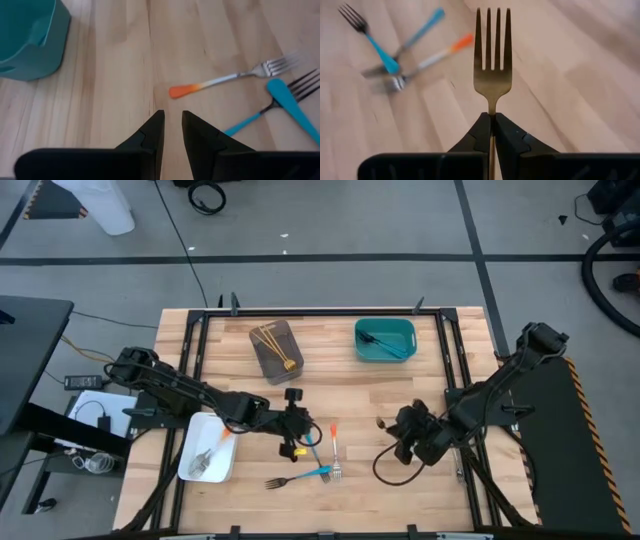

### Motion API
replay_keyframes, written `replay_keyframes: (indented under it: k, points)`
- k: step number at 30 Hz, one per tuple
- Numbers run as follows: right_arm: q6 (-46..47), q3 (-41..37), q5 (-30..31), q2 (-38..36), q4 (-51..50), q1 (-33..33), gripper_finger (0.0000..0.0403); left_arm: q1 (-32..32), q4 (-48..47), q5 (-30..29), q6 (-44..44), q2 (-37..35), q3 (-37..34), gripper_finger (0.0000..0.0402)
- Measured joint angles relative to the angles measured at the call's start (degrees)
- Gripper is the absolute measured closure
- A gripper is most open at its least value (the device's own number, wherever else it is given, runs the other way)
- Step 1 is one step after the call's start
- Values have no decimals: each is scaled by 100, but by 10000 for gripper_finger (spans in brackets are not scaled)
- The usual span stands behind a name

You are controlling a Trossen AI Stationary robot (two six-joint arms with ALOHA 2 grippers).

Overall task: Sort silverware by color (type)
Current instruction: Put the gold fork into the black bin

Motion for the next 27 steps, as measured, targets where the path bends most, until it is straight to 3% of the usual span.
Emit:
replay_keyframes:
  k: [8, 12, 19, 27]
  points:
    - [-1322, 0, 436, -104, 1012, -211, 382, 72, 424, 259, 7, 0, 0, 323]
    - [-1947, 0, 646, -102, 1476, -381, 382, 183, 697, 519, 27, 0, 0, 298]
    - [-3015, 0, 1226, -102, 2316, -660, 382, 401, 1357, 544, 35, 2, 0, 244]
    - [-4297, 0, 2080, -102, 3518, -861, 382, 619, 1992, 382, 69, 2, 0, 237]
